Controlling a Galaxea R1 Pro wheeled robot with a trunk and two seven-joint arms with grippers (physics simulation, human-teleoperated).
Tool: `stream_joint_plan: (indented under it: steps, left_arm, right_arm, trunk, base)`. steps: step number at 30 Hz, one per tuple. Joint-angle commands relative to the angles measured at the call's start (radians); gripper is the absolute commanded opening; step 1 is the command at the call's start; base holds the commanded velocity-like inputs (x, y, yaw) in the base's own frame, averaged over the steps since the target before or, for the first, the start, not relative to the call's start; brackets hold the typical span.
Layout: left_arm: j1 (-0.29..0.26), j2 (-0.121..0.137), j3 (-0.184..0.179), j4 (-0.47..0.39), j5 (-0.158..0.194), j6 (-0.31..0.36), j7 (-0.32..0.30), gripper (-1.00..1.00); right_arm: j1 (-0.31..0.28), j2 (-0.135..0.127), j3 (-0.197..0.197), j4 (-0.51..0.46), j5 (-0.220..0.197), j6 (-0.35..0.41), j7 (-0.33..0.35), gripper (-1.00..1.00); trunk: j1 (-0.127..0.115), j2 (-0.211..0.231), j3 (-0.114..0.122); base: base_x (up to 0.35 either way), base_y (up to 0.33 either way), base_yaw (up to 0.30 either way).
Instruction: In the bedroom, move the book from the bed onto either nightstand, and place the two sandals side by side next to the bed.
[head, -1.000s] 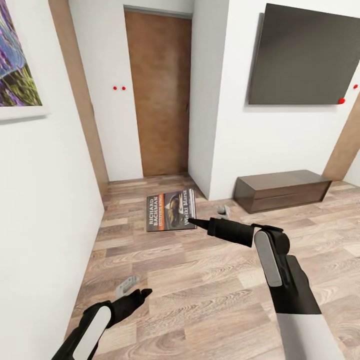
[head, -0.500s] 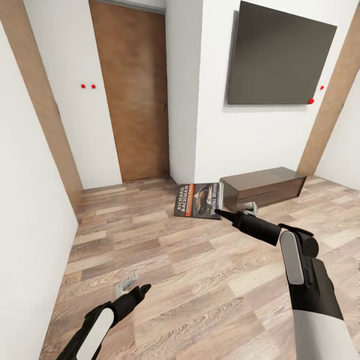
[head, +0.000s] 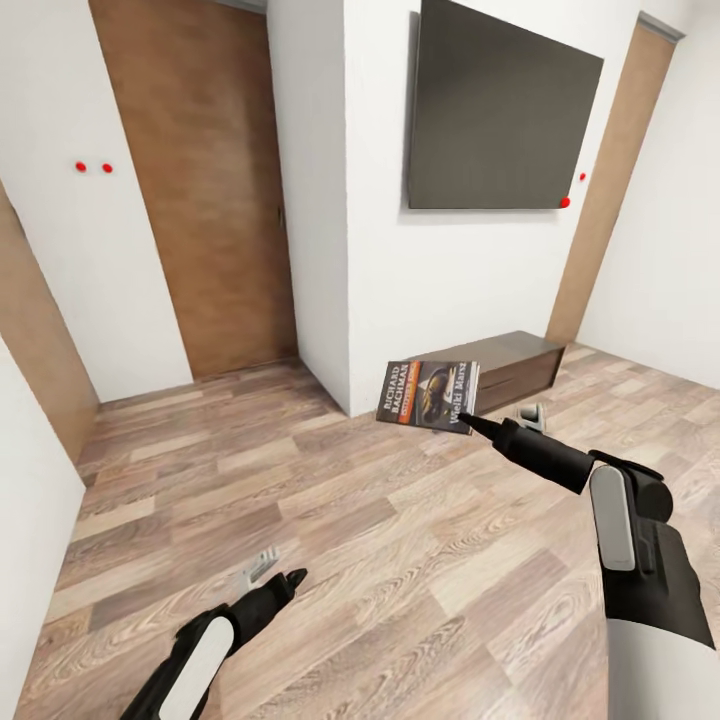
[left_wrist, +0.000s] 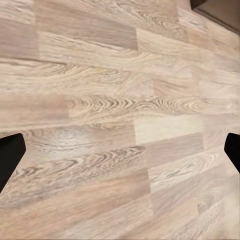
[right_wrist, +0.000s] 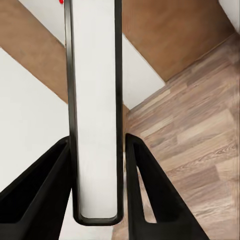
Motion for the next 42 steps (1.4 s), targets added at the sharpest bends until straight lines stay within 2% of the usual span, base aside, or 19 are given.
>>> stream_joint_plan:
  steps: [1, 15, 42]
  left_arm:
    - [0.0, 0.0, -0.001, -0.001, 0.011, 0.003, 0.009, 1.0]
    - [0.0, -0.001, -0.001, 0.003, 0.011, 0.002, 0.009, 1.0]
    - [0.0, -0.001, -0.001, 0.004, 0.009, 0.002, 0.011, 1.0]
  right_arm:
    - [-0.001, 0.0, -0.005, 0.0, -0.004, 0.007, 0.008, -1.0]
    - [-0.001, -0.002, -0.019, -0.001, -0.005, 0.007, 0.008, -1.0]
    - [-0.001, -0.001, -0.023, -0.001, -0.004, 0.007, 0.009, -1.0]
  trunk:
    - [0.0, 0.0, -0.001]
    - [0.0, 0.0, -0.001]
    - [0.0, 0.0, -0.001]
  base:
    - [0.32, 0.001, -0.262]
    - [0.326, -0.031, -0.262]
    - [0.329, -0.124, -0.255]
